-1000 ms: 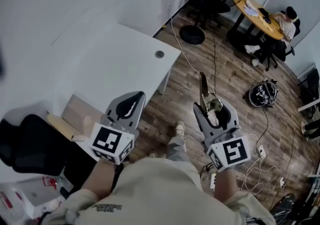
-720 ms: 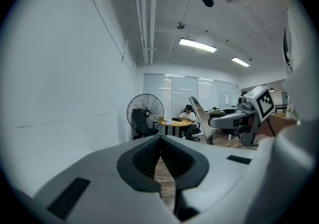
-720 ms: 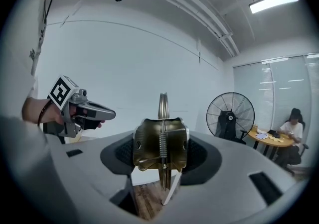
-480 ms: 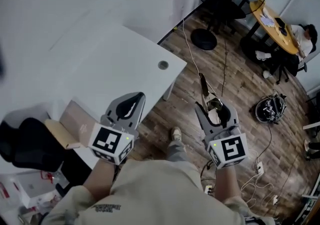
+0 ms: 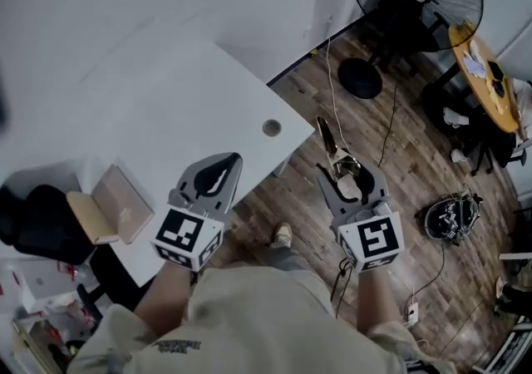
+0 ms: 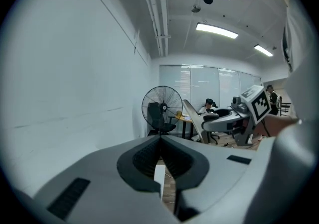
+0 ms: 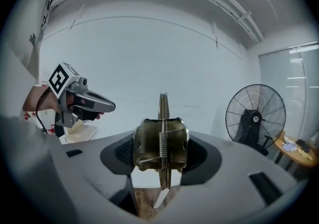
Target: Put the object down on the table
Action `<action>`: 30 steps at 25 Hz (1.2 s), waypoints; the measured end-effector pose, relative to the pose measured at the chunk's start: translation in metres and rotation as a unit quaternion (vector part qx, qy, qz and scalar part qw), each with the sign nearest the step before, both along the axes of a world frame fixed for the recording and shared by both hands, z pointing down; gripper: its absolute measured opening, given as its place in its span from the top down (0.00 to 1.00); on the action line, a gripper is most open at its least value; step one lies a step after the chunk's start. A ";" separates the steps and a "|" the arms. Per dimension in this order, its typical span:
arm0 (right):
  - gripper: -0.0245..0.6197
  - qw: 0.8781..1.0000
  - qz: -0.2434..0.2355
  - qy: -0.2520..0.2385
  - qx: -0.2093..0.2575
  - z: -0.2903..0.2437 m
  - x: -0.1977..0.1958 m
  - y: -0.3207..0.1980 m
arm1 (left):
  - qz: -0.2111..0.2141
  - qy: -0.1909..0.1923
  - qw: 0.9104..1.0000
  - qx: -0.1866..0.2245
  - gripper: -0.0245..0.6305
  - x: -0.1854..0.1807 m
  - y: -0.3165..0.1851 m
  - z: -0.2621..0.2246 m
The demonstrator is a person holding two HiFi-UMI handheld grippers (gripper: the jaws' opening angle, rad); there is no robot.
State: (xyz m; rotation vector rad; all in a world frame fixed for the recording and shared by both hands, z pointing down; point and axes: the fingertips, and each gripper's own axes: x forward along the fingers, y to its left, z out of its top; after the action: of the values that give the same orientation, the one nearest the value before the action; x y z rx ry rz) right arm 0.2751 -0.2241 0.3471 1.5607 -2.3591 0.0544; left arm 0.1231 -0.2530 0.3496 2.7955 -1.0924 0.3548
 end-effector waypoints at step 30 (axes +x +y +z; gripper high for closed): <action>0.61 0.975 -0.115 0.179 -0.056 0.083 -0.028 -0.202 | -0.115 -0.035 0.992 0.028 0.93 -0.022 -0.129 0.020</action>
State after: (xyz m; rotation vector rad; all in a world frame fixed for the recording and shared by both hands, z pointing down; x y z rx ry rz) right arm 0.2476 -0.4259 0.4304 1.1266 -2.1885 -0.1319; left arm 0.1014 -0.3822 0.3692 2.6827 -1.4449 0.4055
